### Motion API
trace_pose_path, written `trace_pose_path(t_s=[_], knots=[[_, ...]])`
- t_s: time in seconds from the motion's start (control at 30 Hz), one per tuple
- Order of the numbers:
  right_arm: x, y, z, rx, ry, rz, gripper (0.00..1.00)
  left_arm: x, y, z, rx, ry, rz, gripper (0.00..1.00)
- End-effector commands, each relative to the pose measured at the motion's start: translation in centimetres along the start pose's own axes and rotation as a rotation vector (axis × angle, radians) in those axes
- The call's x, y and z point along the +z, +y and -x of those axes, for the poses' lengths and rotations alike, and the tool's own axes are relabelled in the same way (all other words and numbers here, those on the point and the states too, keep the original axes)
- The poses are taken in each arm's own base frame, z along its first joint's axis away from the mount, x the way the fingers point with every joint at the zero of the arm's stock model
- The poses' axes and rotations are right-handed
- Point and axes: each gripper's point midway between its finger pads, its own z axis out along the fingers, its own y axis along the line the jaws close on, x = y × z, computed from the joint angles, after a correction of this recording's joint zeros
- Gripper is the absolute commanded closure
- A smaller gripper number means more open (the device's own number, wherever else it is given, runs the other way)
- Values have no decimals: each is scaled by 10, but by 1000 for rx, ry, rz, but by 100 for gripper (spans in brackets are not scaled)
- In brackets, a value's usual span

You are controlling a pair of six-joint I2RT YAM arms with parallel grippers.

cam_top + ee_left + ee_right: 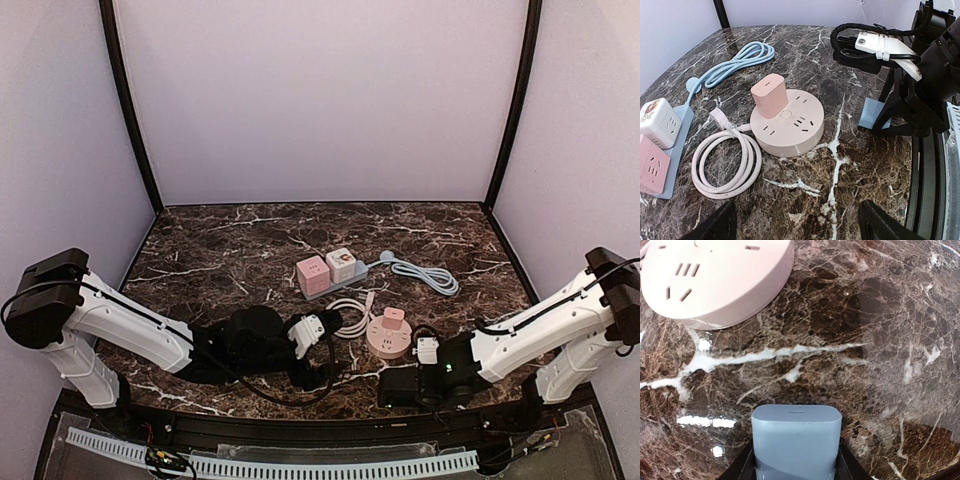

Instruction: Insert the plug

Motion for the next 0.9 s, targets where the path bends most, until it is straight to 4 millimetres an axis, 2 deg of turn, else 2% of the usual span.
trace_pose_path(t_s=[0.0,0.1,0.23,0.27,0.3,0.33,0.37,0.4,0.5,0.53,0.57,0.6,0.63,0.67,0.7,0.73,0.87], knots=[[-5,-2,4,-75,-42,-1,84,-11,8,-1,1,6,36,16],[-21,13,27,-108,-133,71,91,-16,20,7,-36,9,73,16],[-40,28,59,-175,-280,111,100,-25,47,19,-156,9,109,16],[-44,32,66,-189,-307,119,100,-28,47,25,-176,3,83,16],[-47,36,73,-211,-327,133,100,-29,55,23,-212,14,86,16],[-51,42,79,-238,-350,151,100,-31,54,32,-230,0,56,16],[-56,49,84,-265,-375,178,100,-32,60,30,-255,12,59,16],[-61,54,89,-294,-402,199,100,-34,59,39,-265,-2,32,16],[-79,68,105,-369,-491,263,100,-37,65,46,-316,16,-5,15],[-85,74,109,-411,-524,292,100,-38,64,55,-331,7,-34,15],[-91,79,111,-457,-554,326,100,-39,66,53,-344,24,-39,15],[-97,82,113,-490,-582,350,100,-40,65,63,-355,16,-68,15],[-102,84,117,-518,-616,367,100,-41,66,59,-368,47,-72,15],[-108,85,119,-568,-656,382,100,-42,65,72,-374,37,-94,15],[-113,86,122,-591,-687,404,100,-42,62,66,-386,80,-110,15],[-117,87,123,-617,-713,418,100,-43,62,79,-387,68,-120,15],[-134,86,135,-663,-818,437,100,-47,57,92,-427,107,-161,16]])
